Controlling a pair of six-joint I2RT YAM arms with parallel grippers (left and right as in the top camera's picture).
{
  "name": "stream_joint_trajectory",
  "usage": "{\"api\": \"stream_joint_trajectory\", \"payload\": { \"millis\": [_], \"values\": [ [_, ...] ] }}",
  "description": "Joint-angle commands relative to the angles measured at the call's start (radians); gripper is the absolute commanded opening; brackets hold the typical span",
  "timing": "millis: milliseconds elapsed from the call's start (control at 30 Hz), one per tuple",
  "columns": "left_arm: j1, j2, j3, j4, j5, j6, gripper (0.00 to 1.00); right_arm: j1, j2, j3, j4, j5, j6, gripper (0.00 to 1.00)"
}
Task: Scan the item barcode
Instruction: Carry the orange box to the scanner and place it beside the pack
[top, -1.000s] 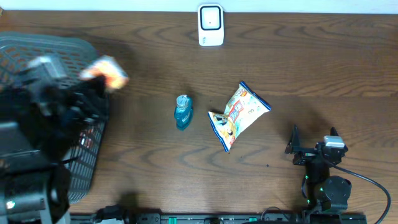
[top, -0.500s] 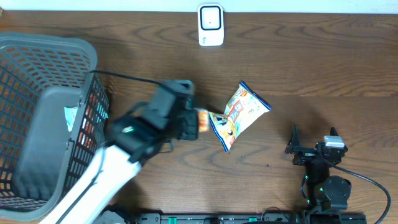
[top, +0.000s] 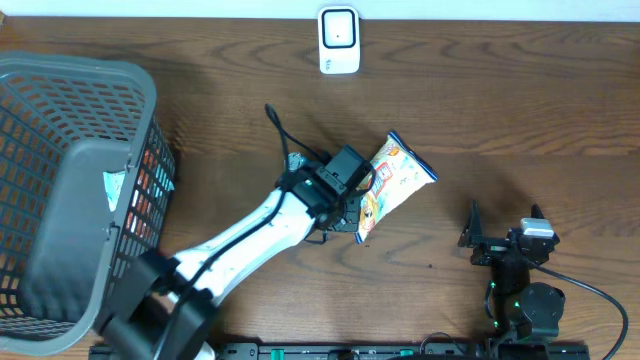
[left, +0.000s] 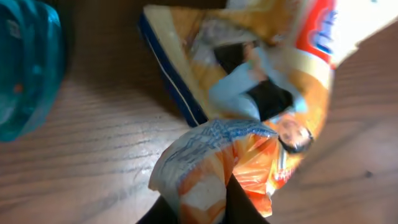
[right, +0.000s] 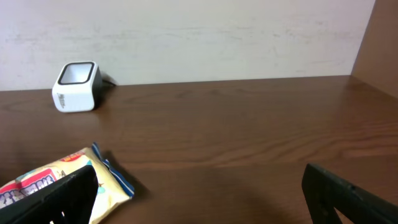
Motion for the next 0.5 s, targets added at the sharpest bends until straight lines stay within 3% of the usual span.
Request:
{"api": "stream_joint_trajectory", "payload": {
  "millis": [0, 33, 67, 167, 267, 467],
  "values": [
    [-0.001, 0.049, -0.003, -0.003, -0.024, -0.037, 0.36, 0.002, -0.005, -0.001, -0.004, 0.002, 0.006, 0.99],
    [-0.001, 0.05, -0.003, -0.006, -0.024, -0.045, 0.45, 0.002, -0.004, -0.001, -0.003, 0.002, 0.006, 0.99],
    [-0.001, 0.047, -0.003, -0.007, -0.016, -0.053, 0.61, 0.002, -0.004, -0.001, -0.004, 0.002, 0.006, 0.99],
    [-0.001, 0.013, 0.006, -0.007, 0.035, -0.051, 0.86, 0.002, -0.004, -0.001, -0.003, 0.002, 0.006, 0.99],
    [-0.001, -0.054, 0.026, -0.008, 0.058, -0.048, 0.93, 0.002, -0.004, -0.001, -0.004, 0.002, 0.006, 0.99],
    [0.0, -0.246, 0.107, -0.008, 0.046, 0.081, 1.0, 0.002, -0.004, -0.001, -0.003, 0.002, 0.006, 0.99]
  ]
}}
